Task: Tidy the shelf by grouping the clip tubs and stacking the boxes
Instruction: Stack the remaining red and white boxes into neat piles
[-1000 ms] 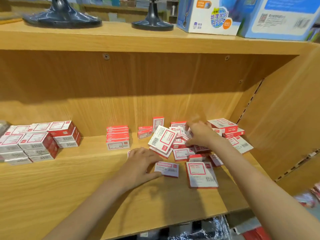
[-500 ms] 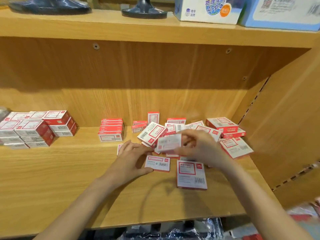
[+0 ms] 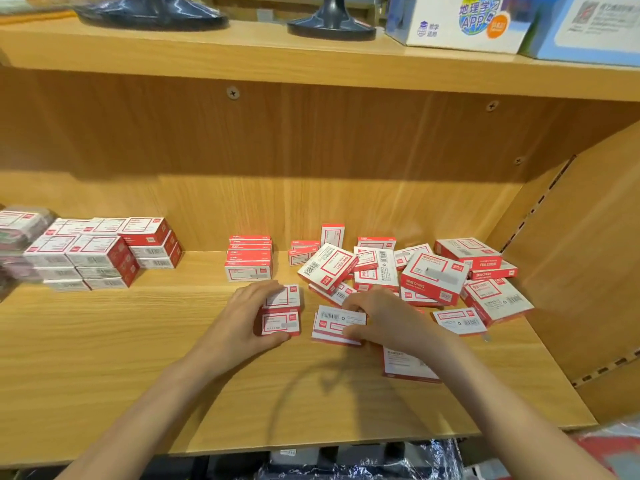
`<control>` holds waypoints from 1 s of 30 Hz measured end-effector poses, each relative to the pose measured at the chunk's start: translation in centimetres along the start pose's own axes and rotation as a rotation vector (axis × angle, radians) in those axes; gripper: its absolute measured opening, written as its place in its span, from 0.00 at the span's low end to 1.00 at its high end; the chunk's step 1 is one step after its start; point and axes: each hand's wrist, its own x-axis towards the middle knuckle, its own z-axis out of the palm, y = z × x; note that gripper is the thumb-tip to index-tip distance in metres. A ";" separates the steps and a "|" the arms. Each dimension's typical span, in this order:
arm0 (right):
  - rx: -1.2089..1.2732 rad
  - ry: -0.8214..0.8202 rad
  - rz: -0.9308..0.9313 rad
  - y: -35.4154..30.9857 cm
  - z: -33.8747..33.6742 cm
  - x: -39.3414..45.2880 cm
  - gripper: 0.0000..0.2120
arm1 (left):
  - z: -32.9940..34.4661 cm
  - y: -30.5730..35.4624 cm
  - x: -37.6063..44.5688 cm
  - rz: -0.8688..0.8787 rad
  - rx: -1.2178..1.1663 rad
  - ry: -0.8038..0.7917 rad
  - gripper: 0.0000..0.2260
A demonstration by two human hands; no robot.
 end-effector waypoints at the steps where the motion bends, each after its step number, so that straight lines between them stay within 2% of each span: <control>1: 0.008 -0.027 0.010 -0.1 -0.1 0.0 0.17 | 0.0 0.1 0.0 -0.010 -0.010 -0.003 0.34; 7: 0.144 -0.066 0.010 -1.3 0.0 0.3 0.15 | 0.1 0.6 0.5 -0.098 -0.049 0.019 0.40; 11: 0.165 -0.050 -0.016 -2.4 0.6 0.9 0.16 | -0.5 0.0 0.4 -0.105 -0.027 -0.007 0.36; 13: 0.158 0.046 0.013 -2.3 0.5 1.3 0.15 | -1.0 -0.7 -0.1 -0.107 -0.016 0.015 0.34; 16: 0.108 0.314 0.103 -1.9 0.3 2.0 0.10 | -1.6 -1.2 -1.0 -0.113 -0.020 0.033 0.31; 21: -0.166 0.331 0.148 -2.1 1.8 3.3 0.13 | -2.3 -1.9 -1.7 -0.090 -0.006 -0.027 0.33; 24: -0.240 0.376 0.136 -1.8 2.2 3.4 0.12 | -2.7 -2.4 -1.8 -0.083 -0.017 -0.070 0.34; 26: -0.207 0.368 0.125 -1.7 2.0 3.3 0.10 | -2.8 -2.3 -1.8 -0.058 0.003 -0.080 0.33; 28: -0.050 0.346 0.123 -1.6 1.4 3.4 0.08 | -2.7 -1.7 -1.6 -0.010 0.019 -0.033 0.32; 30: 0.125 0.313 0.162 -1.7 0.1 3.2 0.10 | -2.5 -0.6 -1.1 0.037 0.024 -0.009 0.32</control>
